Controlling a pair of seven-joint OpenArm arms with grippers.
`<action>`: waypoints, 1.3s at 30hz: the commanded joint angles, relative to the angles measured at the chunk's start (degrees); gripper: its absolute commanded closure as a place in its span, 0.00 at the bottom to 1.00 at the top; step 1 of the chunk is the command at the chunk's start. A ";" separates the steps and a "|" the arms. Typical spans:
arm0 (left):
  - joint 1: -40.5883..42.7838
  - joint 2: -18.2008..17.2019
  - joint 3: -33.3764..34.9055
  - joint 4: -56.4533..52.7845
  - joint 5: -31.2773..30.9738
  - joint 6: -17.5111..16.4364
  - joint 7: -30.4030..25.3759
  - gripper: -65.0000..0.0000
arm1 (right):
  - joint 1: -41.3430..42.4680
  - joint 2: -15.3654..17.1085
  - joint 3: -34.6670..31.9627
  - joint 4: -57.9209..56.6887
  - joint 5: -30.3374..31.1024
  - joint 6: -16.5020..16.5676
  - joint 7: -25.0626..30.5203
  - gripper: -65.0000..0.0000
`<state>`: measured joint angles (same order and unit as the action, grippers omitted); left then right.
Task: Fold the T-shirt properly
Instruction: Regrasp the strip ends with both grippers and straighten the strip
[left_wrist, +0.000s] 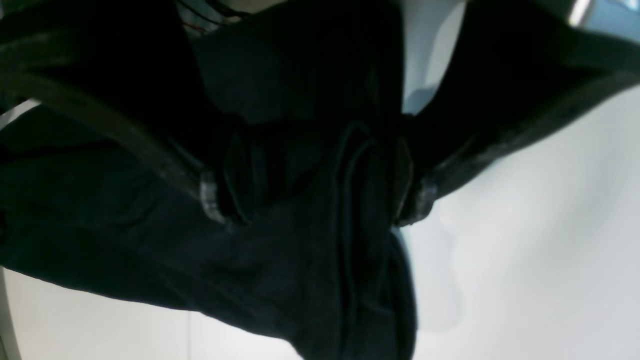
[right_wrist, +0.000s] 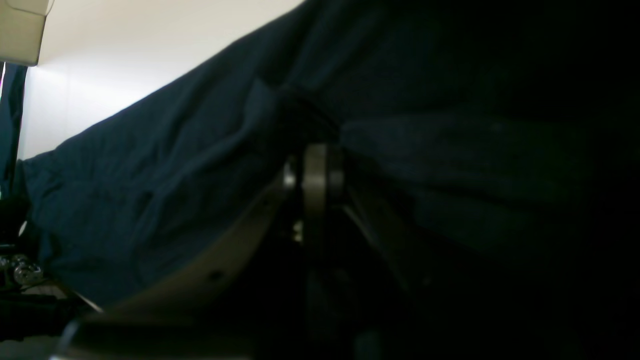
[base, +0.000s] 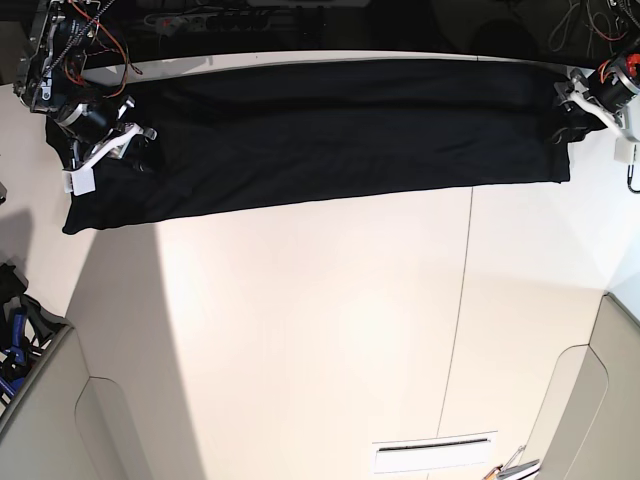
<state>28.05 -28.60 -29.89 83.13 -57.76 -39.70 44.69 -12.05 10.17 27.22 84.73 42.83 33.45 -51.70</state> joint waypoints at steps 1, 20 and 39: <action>0.22 -0.92 0.26 0.42 0.20 -0.30 0.57 0.33 | 0.11 0.59 0.02 0.44 0.11 0.00 -1.05 1.00; -2.82 -0.98 0.48 0.52 -0.44 -0.30 0.35 1.00 | 1.92 0.59 2.03 1.86 5.07 0.02 -4.17 1.00; -7.28 -5.38 -6.32 7.65 11.61 0.94 -3.32 1.00 | 2.16 0.59 8.94 13.27 11.21 0.44 -8.20 1.00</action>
<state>21.08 -32.64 -35.62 89.84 -45.52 -39.00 42.83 -10.46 10.13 35.88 96.88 52.53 33.45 -60.75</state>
